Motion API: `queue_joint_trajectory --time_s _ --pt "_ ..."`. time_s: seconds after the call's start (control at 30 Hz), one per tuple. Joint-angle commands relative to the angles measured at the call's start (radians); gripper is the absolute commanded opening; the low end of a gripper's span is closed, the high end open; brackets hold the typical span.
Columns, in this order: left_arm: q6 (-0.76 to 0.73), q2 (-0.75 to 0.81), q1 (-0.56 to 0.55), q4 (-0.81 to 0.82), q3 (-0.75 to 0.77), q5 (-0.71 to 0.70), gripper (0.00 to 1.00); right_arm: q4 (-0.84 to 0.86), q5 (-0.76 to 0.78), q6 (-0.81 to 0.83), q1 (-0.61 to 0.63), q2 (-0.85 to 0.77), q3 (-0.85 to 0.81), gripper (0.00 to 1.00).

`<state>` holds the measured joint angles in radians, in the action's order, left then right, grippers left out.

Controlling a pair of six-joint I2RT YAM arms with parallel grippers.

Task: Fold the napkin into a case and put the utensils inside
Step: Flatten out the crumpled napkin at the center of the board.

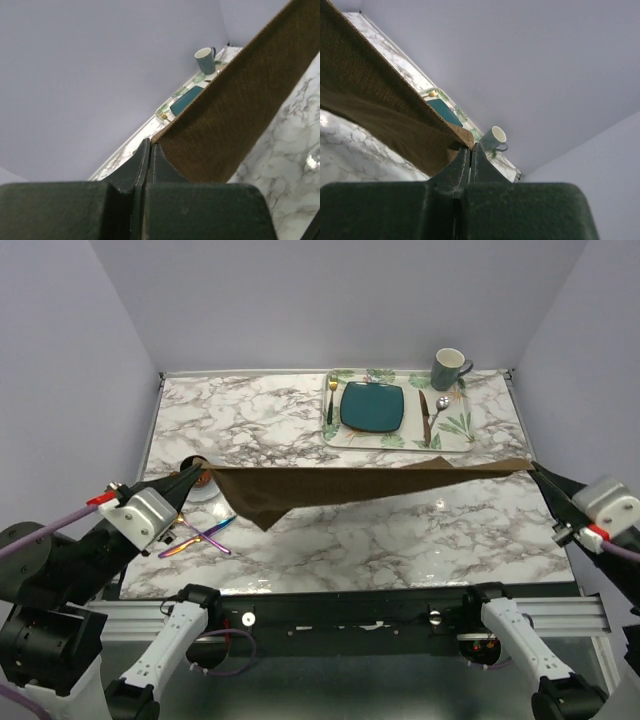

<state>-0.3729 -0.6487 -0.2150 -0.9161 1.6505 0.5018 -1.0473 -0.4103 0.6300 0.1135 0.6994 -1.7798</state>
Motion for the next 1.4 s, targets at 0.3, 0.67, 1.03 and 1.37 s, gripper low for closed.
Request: queue_joint_trajectory --time_s 0.3,0.67,1.03,1.37 --pt "0.075 -0.161 0.062 -0.033 -0.050 -0.158 0.00 -0.036 0.260 -0.032 -0.018 0.215 0.017 0.01" --pt "-0.047 -0.621 0.063 0.249 -0.399 -0.193 0.00 0.380 0.281 0.059 -0.018 0.534 0.474 0.01" --pt "-0.078 -1.181 0.069 0.459 -0.154 -0.226 0.00 0.497 0.268 0.051 -0.018 1.067 0.266 0.01" --pt "-0.184 -1.091 0.069 0.304 -0.177 -0.063 0.00 0.405 0.217 0.137 -0.034 1.013 0.290 0.01"
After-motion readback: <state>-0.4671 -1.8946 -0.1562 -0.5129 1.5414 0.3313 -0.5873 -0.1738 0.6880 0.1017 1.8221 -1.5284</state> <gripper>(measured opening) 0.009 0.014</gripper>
